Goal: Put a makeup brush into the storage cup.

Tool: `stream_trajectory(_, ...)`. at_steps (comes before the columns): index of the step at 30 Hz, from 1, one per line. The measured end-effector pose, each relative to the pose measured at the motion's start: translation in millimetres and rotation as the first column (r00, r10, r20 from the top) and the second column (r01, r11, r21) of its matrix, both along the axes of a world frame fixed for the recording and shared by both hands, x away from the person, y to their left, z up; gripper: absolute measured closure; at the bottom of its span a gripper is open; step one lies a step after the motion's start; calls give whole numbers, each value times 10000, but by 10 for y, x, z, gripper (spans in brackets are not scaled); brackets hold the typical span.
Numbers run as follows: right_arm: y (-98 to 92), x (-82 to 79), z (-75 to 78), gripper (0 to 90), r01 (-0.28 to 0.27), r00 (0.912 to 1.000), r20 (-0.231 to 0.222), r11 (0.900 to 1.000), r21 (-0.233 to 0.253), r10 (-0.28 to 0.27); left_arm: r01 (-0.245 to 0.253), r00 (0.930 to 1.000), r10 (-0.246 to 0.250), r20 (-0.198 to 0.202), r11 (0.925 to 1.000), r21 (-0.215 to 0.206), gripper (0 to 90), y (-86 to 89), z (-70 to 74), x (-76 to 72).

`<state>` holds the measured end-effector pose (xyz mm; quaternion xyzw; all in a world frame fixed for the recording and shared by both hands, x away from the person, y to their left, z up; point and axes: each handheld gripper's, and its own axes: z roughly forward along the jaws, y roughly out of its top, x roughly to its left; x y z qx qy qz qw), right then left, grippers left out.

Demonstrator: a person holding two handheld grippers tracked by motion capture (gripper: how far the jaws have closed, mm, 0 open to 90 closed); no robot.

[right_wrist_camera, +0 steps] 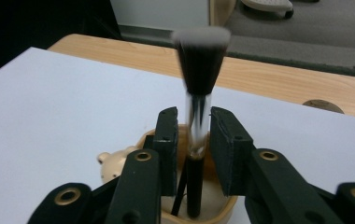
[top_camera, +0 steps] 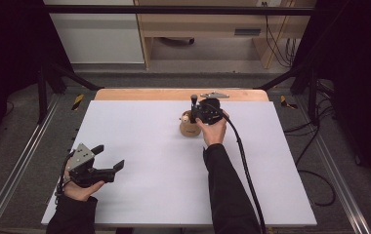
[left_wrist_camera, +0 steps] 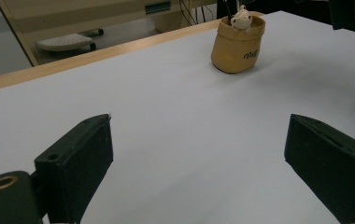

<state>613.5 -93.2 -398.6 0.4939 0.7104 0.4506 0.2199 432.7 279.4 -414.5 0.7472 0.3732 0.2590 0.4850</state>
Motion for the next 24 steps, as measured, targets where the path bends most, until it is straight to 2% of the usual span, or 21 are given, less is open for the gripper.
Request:
stream_trajectory(2,-8,-35,10,694,-14,10000,30,9999,137,13,30,10000,-30,-4,10000,5,72,-7,2,-2)
stream_trajectory(5,-37,-85,14,644,-81,10000,16,9999,91,80,35,10000,-35,6,10000,-5,71,-13,2,-3)
stream_trajectory(8,-72,-130,39,576,-422,9991,-65,9991,57,422,32,10000,-32,-6,10000,5,72,-13,-2,-2)
stream_trajectory(20,-239,-418,151,356,-1225,9923,206,9924,112,1223,3,10000,-3,-1,10000,49,71,-7,-5,-3)
stream_trajectory(24,-312,-528,182,333,-1222,9920,340,9923,181,1215,17,10000,-17,-11,10000,83,71,-13,-7,-3)
